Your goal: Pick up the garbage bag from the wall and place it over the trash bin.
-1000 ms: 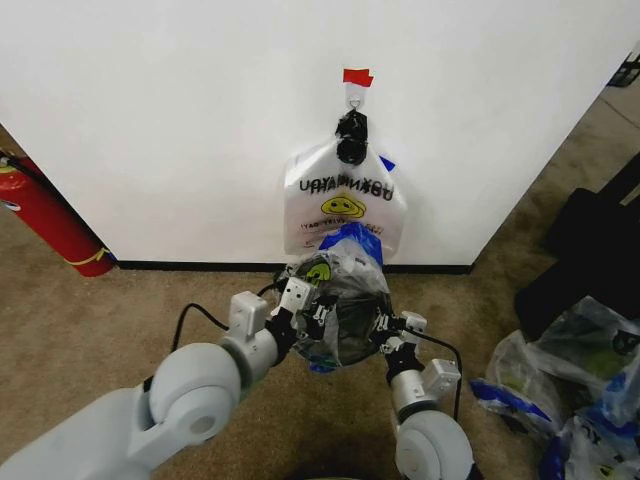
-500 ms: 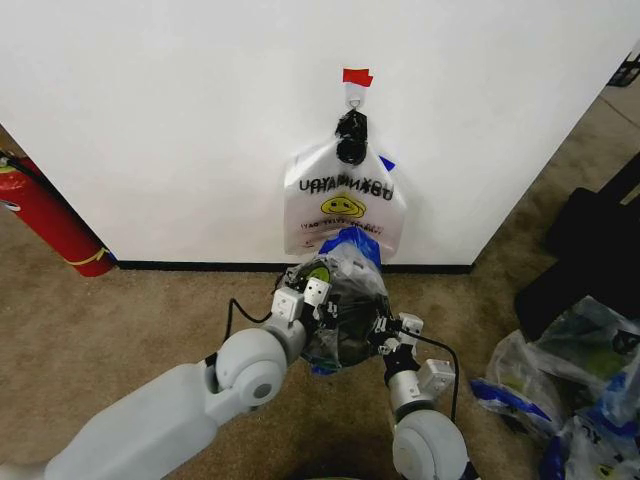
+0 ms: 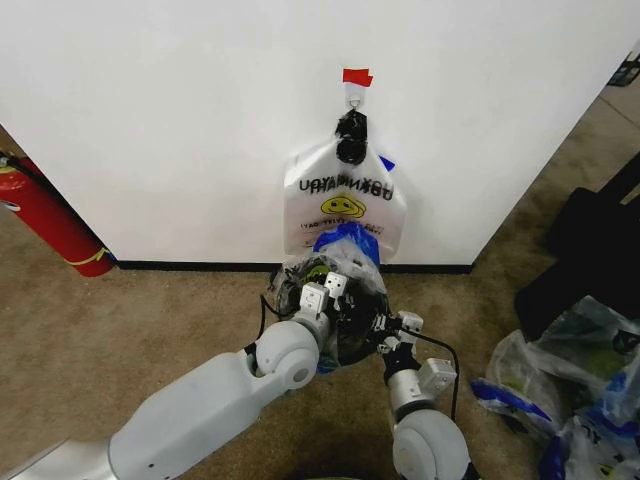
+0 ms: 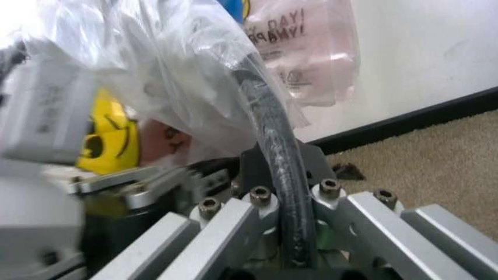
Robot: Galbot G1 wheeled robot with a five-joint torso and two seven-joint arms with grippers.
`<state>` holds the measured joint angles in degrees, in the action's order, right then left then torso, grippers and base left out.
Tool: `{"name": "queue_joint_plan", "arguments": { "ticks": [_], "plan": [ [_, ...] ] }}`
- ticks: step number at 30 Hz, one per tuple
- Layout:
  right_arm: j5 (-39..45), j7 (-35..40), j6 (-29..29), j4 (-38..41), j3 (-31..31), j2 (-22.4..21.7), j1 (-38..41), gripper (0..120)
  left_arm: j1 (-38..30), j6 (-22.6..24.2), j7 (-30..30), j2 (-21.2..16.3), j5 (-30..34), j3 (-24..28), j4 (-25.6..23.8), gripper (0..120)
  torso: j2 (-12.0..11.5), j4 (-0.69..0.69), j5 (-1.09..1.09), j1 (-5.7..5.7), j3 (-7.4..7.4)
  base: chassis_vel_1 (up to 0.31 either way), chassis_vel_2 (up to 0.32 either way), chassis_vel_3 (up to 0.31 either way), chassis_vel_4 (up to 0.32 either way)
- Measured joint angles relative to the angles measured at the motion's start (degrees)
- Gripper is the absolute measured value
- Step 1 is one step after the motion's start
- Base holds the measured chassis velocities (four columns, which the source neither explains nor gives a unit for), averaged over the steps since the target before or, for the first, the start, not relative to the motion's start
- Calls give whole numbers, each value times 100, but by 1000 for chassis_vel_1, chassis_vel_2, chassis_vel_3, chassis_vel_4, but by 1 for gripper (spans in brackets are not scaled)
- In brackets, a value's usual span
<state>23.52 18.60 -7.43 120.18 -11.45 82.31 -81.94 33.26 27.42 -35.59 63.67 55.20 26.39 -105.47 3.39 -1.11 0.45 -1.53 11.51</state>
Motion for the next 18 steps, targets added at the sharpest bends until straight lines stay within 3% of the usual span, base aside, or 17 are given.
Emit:
{"name": "queue_joint_plan", "arguments": {
  "ticks": [5,18],
  "plan": [
    [7,7,-9,-39,2,-8,47,0,-82,115,-13,162,16,112,245,0,0,0,1,0,0,0,0,0,0],
    [140,-2,-77,17,81,-15,98,0,-500,685,-286,137,-232,508,967,0,0,1,1,0,0,0,0,0,0]
  ]
}}
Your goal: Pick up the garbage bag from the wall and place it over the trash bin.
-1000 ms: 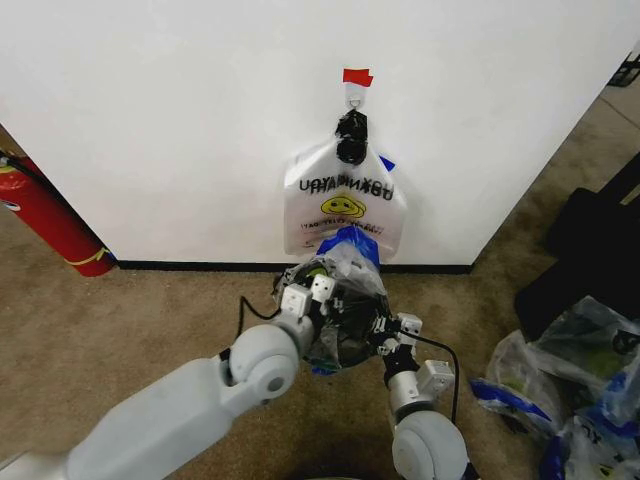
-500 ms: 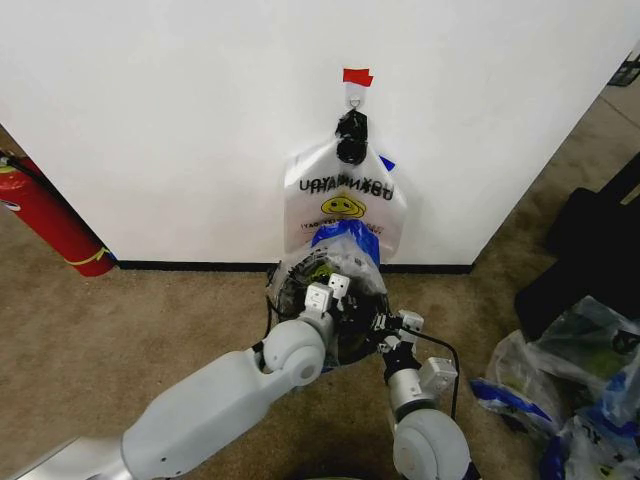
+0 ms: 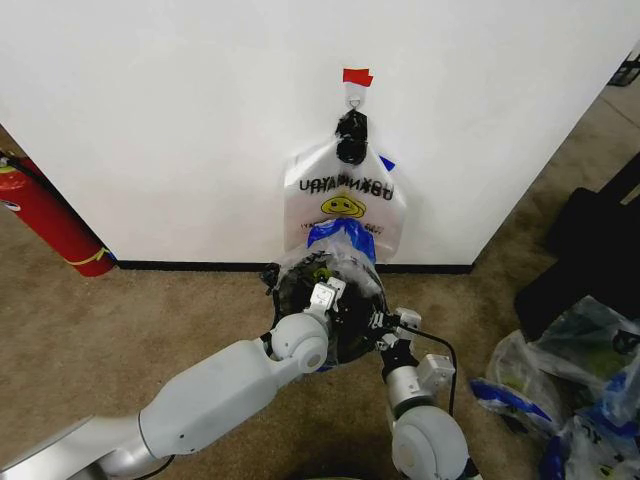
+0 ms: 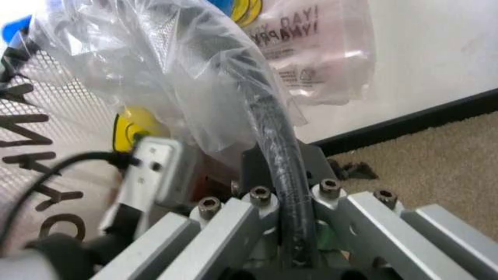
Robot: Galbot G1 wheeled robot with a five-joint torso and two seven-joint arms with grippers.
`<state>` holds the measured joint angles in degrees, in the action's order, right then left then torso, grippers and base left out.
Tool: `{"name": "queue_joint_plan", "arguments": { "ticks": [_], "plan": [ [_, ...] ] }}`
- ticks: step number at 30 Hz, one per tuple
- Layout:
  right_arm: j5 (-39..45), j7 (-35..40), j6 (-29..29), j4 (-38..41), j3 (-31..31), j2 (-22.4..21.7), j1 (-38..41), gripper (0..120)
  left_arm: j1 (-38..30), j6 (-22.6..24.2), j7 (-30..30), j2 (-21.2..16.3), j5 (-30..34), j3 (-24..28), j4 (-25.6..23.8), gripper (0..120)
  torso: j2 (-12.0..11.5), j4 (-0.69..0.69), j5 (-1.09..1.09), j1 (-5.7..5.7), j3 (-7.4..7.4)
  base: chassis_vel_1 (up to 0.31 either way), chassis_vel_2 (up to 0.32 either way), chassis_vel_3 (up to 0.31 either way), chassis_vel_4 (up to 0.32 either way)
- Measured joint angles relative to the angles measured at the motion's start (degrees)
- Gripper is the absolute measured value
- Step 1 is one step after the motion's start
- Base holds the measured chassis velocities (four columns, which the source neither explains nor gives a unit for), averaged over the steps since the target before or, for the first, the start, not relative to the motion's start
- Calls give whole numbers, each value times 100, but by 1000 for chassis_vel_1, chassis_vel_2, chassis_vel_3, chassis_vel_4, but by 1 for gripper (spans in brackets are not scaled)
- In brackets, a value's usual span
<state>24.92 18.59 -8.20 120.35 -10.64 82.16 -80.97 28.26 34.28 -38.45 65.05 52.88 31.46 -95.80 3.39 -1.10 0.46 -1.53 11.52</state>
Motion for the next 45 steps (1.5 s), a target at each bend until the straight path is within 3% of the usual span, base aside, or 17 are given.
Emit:
{"name": "queue_joint_plan", "arguments": {
  "ticks": [8,15,19,28,37,45],
  "plan": [
    [103,75,-13,-5,-63,-51,5,0,-36,-4,-16,-141,-35,43,-216,0,0,0,-1,0,-1,0,0,0,0],
    [367,243,-97,-12,-122,-102,60,0,267,-568,464,-1048,-4,-187,-1458,0,0,2,0,0,-1,0,0,0,0],
    [388,260,-116,-12,-97,-86,76,0,421,-863,554,-1134,-206,-277,-1585,0,0,1,0,0,-1,0,0,0,0],
    [442,259,-124,121,-57,-140,-88,0,379,-1384,378,-580,-132,-270,-1229,0,0,-1,-1,0,-1,0,0,0,0],
    [502,264,-124,247,-84,-179,-128,0,306,-1305,261,-66,-98,-136,-494,0,0,0,0,0,0,0,0,0,0],
    [400,110,-113,251,-68,-231,-153,0,42,-1110,248,140,37,12,-30,0,0,0,-1,0,0,0,0,0,0]
  ]
}}
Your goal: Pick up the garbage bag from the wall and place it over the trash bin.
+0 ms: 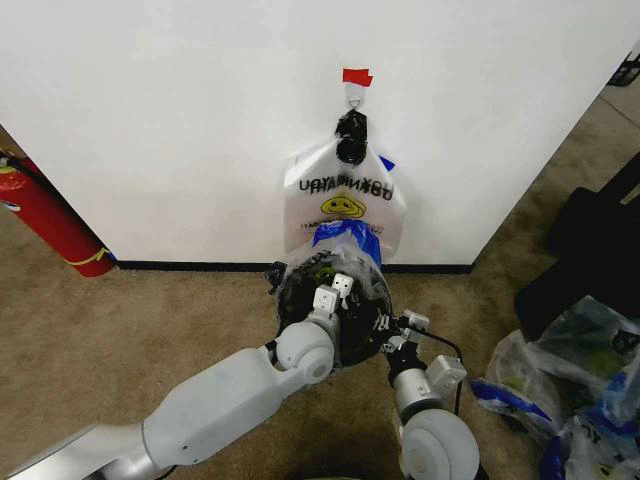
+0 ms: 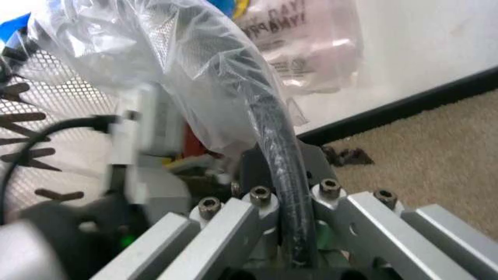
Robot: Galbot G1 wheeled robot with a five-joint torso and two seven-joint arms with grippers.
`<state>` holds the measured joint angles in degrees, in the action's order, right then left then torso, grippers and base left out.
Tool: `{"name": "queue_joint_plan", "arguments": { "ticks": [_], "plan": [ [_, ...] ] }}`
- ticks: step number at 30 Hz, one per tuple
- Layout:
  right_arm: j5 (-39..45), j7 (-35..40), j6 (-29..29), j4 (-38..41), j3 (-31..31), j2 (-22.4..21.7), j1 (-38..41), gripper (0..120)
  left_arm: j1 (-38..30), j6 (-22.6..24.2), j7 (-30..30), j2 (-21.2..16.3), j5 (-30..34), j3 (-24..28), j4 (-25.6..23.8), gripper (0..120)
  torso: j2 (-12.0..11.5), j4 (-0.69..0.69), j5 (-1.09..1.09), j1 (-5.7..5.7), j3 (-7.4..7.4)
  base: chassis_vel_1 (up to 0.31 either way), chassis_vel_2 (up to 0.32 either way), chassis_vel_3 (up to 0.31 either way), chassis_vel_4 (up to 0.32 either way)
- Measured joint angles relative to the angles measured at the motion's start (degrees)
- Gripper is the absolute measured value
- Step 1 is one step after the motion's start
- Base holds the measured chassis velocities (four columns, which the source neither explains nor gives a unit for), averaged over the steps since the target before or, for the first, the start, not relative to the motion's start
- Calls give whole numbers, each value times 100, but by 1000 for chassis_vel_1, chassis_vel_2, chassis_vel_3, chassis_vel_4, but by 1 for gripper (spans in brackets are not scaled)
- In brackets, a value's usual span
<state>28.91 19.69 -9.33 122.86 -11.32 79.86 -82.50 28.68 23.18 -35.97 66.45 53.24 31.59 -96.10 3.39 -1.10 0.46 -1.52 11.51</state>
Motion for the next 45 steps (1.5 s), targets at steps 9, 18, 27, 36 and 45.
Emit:
{"name": "queue_joint_plan", "arguments": {
  "ticks": [9,18,27,36,45],
  "plan": [
    [-440,-370,193,-22,26,-123,-5,0,-311,669,-77,25,339,211,260,0,0,0,0,0,0,0,0,0,0],
    [-463,-357,245,-107,2,-112,8,0,-320,775,-109,-341,441,149,-46,0,0,-1,2,0,0,0,0,0,0],
    [-676,-336,263,-158,11,-159,21,0,-403,1411,-414,-1371,1977,35,-1607,0,0,1,0,0,-1,0,0,0,0],
    [-796,-377,297,-129,26,-214,-33,0,-508,1544,-303,-1556,2158,0,-1834,0,0,-2,2,0,-1,0,0,0,0],
    [-897,-387,328,-100,35,-357,-66,0,-867,1924,-15,-1709,2307,599,-1800,0,0,0,-1,0,-1,0,0,0,0]
  ]
}}
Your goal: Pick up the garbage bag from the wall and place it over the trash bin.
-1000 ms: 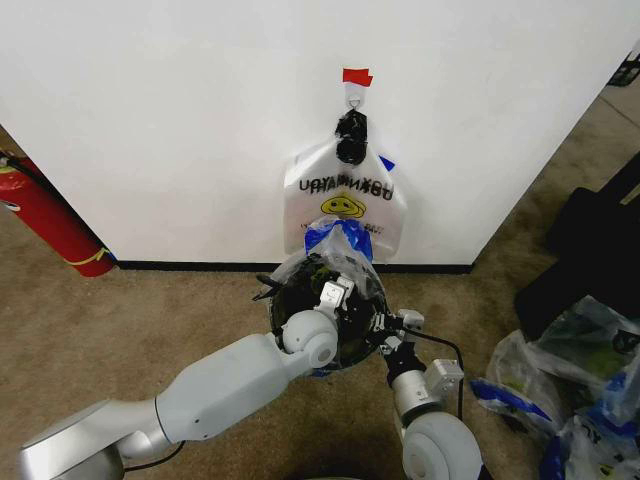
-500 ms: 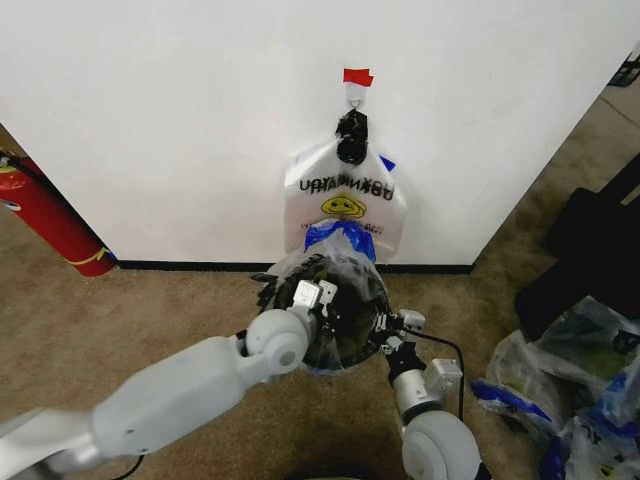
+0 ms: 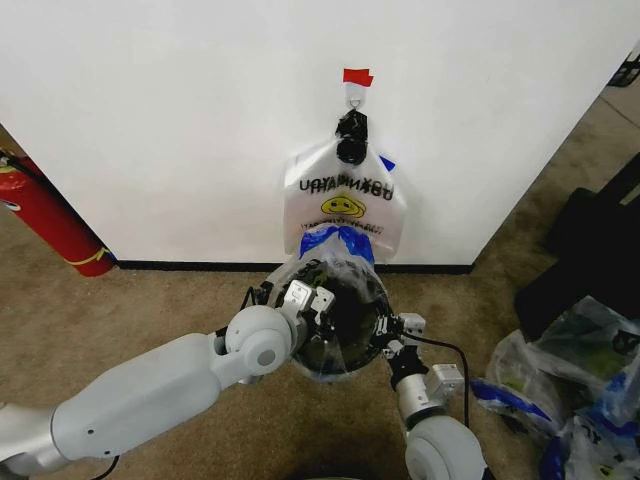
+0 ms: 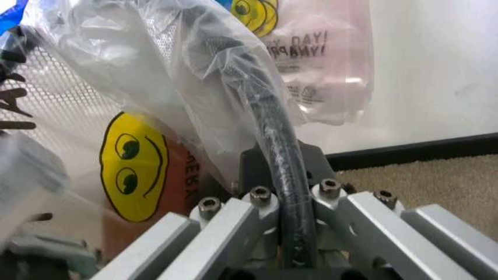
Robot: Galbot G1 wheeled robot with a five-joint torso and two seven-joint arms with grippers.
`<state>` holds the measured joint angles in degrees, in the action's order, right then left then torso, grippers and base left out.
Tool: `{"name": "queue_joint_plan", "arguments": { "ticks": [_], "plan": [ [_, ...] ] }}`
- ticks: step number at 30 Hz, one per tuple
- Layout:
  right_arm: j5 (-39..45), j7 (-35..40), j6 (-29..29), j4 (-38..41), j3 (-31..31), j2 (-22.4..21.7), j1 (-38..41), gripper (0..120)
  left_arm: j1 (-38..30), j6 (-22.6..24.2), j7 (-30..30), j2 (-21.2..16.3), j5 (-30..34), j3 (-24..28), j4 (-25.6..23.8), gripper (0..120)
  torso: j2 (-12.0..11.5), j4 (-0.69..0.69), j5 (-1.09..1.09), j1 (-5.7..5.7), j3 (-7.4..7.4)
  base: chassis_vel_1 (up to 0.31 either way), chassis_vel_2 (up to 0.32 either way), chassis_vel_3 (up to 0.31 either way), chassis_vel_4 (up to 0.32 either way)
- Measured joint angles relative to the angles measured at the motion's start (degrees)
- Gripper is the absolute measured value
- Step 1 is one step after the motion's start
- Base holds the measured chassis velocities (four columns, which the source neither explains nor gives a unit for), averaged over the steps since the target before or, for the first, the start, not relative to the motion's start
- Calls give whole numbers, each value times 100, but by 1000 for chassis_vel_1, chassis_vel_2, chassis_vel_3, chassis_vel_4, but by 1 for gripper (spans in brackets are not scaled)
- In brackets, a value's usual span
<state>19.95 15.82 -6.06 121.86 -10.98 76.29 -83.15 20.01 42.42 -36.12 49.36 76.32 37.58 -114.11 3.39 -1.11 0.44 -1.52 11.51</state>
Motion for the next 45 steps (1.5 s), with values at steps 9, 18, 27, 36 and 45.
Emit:
{"name": "queue_joint_plan", "arguments": {
  "ticks": [9,18,27,36,45],
  "plan": [
    [-8,-7,0,-18,38,-3,-7,0,-99,-4,198,561,69,178,496,0,0,0,1,0,0,0,0,0,0],
    [27,-14,-6,-12,93,21,18,0,-163,-90,310,1152,-276,260,1417,0,0,0,1,0,1,0,0,0,0],
    [84,-16,-6,-11,94,26,25,0,-188,-256,384,1291,-522,252,1815,0,0,0,1,0,1,0,0,0,0],
    [372,133,-64,-89,19,122,137,0,-28,-420,374,647,-683,33,931,0,0,1,1,0,0,0,0,0,0],
    [771,299,-144,-273,-188,7,418,0,533,-1460,641,-26,-1142,-495,-171,0,0,1,2,0,0,0,0,0,0]
  ]
}}
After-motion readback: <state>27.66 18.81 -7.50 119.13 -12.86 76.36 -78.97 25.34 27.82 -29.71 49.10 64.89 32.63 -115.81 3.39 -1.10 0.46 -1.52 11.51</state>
